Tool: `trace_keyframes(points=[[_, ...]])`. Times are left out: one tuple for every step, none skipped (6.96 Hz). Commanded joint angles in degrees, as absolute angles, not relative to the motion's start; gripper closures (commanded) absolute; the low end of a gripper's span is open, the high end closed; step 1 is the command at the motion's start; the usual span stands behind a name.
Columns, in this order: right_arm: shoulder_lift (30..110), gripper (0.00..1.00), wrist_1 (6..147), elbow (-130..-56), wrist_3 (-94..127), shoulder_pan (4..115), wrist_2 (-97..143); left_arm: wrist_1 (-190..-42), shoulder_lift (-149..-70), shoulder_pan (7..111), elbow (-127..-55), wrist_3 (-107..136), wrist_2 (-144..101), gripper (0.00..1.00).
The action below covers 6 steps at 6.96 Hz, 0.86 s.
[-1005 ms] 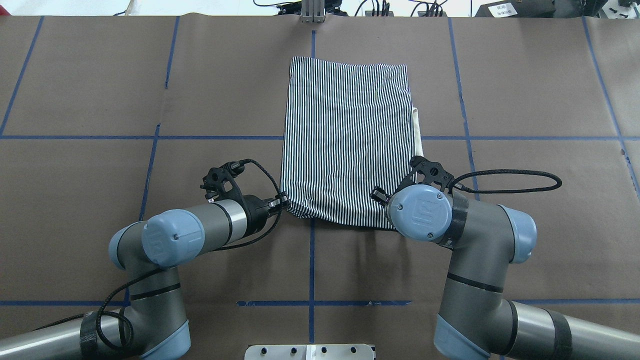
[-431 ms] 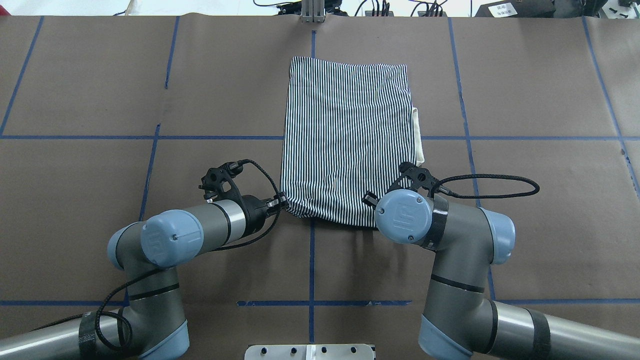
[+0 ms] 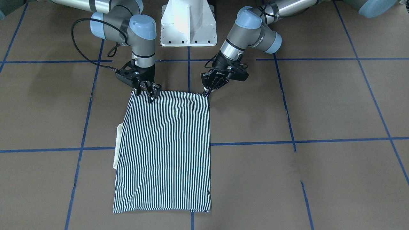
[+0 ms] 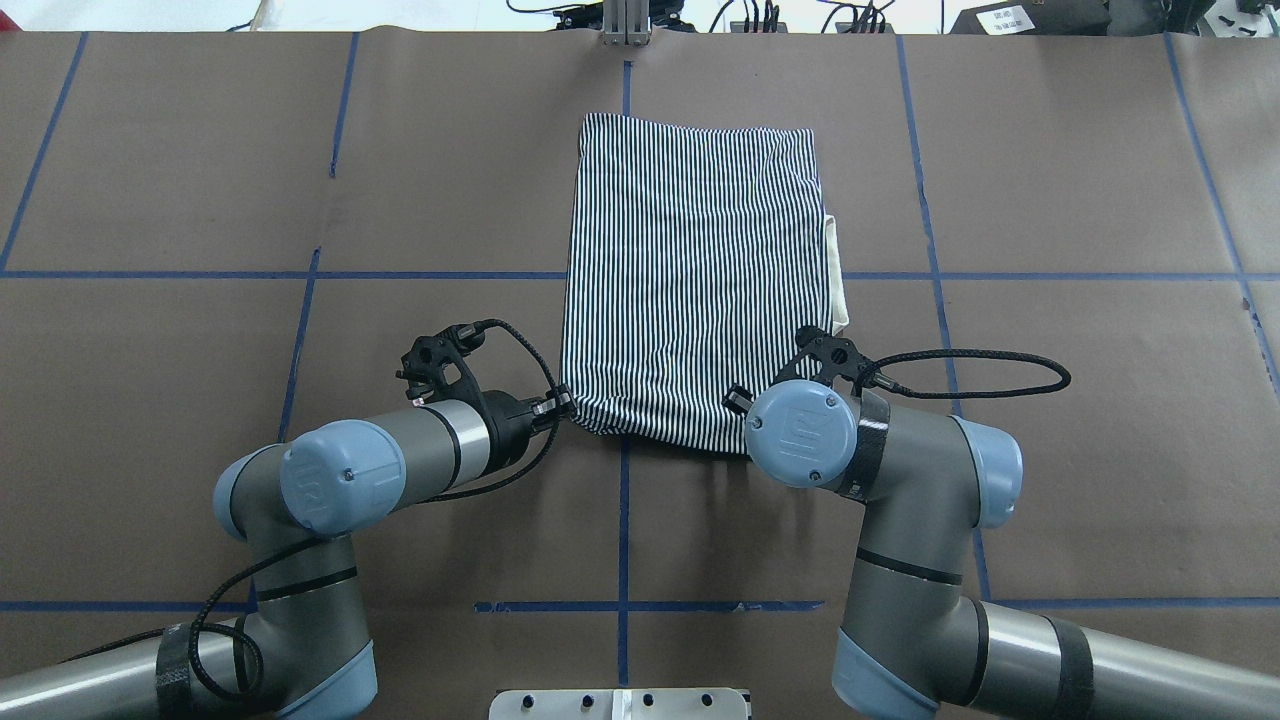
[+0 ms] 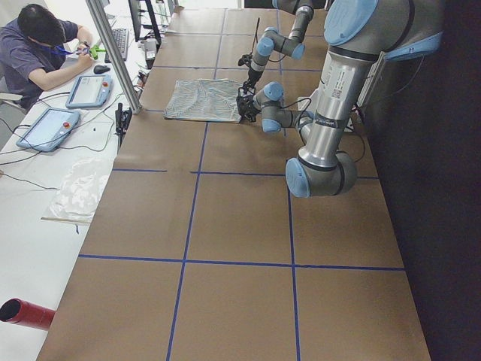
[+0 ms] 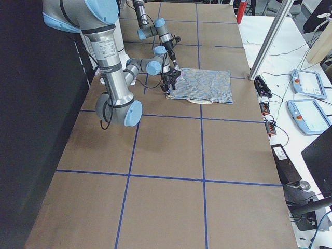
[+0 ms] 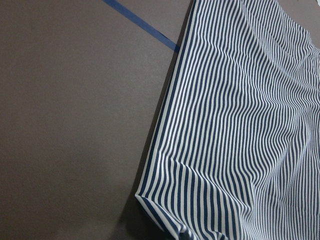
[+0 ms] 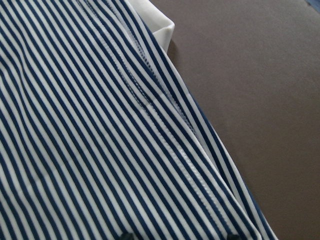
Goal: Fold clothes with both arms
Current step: 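Lift the near edge with both grippers and pull it toward each other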
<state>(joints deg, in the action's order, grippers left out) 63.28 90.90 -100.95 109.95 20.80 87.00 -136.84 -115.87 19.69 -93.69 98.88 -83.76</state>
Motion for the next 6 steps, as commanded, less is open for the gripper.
trace_keyframes(points=[[62.93,0.87,92.45,-101.07,109.95,20.66,87.01,-136.85,-115.84,19.69,-93.69,98.88,-83.76,1.00],[62.93,1.00,92.46,-101.07,110.65,20.65,87.01,-136.76,-115.84,19.69,-93.69,98.88,-83.76,1.00],[62.84,1.00,92.46,-101.07,113.96,20.65,87.01,-136.84,-115.84,19.69,-93.69,98.88,-83.76,1.00],[62.15,1.00,92.55,-101.07,114.25,20.65,86.92,-136.76,-115.84,19.69,-93.69,98.88,-83.76,1.00],[61.36,1.00,92.46,-101.34,114.34,20.74,87.01,-136.76,-115.84,19.69,-93.69,98.88,-83.85,1.00],[61.17,1.00,92.37,-101.86,114.26,20.83,86.92,-136.76,-116.10,19.69,-93.69,98.79,-83.93,1.00]])
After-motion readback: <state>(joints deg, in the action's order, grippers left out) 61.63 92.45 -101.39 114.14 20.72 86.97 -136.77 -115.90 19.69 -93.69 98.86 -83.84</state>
